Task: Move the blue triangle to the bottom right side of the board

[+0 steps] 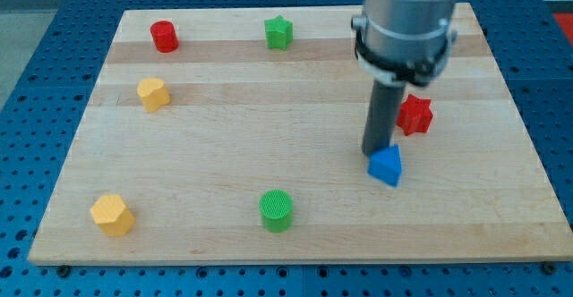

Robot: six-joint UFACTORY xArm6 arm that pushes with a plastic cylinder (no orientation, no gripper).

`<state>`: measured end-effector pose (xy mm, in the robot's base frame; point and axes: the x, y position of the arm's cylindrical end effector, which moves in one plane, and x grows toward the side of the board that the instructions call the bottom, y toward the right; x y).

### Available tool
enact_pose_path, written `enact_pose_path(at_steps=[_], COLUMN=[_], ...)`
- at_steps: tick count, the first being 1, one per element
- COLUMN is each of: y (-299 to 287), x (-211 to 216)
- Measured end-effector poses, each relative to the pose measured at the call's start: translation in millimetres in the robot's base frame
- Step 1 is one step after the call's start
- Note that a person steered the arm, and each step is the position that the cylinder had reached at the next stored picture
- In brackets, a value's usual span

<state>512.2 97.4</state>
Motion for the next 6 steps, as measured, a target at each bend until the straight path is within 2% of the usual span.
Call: enact_pose_path(at_steps=[1,2,3,5,6], y=[38.0,-23.5,-19.5,62.5,58.0], x=[31.5,30.6,67.1,74.1,74.1])
